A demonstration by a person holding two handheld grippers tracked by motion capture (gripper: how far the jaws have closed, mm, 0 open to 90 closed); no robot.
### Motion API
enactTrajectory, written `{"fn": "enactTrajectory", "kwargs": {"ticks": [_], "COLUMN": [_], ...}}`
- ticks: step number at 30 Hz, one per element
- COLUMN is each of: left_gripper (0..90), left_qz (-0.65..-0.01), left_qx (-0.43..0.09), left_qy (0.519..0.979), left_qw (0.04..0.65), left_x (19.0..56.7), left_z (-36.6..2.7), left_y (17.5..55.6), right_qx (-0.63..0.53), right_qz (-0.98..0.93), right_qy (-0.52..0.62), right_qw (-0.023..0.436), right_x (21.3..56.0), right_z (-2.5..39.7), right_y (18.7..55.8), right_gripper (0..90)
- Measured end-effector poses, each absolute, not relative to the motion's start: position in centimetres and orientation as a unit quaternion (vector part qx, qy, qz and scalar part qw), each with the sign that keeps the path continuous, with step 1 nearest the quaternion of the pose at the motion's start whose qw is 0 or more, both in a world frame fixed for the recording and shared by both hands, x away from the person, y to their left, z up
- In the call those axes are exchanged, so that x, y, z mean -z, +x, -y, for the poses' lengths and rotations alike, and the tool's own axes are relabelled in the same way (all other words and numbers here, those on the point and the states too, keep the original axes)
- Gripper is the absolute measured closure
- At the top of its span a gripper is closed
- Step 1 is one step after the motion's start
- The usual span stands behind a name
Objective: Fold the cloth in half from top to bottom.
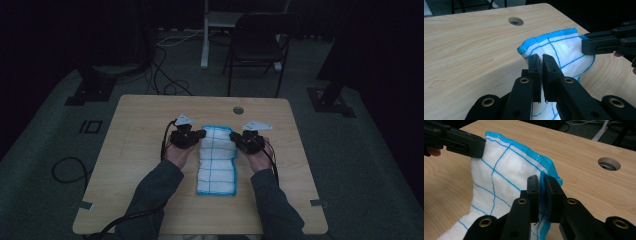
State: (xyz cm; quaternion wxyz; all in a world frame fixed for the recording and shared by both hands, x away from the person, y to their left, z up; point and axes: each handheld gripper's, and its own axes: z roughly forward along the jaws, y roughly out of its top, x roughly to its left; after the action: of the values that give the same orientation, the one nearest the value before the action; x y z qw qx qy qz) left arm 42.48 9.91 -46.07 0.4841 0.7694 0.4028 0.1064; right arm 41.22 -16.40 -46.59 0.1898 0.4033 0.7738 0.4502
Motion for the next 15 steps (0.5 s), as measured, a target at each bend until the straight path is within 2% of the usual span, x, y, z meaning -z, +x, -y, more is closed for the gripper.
{"fn": "enactTrajectory", "kwargs": {"ticks": [15], "left_gripper": [86.7], "left_qz": [-0.403], "left_qx": [-0.097], "left_qy": [0.762], "left_qw": [0.497], "left_x": [46.3], "left_z": [-10.9], "left_y": [40.6], "right_qx": [-0.465], "right_qz": [-0.771], "right_qy": [0.391], "right_qw": [0.191], "right_x": [46.2], "right_z": [16.1], "right_y": [39.0], "right_gripper": [83.8]}}
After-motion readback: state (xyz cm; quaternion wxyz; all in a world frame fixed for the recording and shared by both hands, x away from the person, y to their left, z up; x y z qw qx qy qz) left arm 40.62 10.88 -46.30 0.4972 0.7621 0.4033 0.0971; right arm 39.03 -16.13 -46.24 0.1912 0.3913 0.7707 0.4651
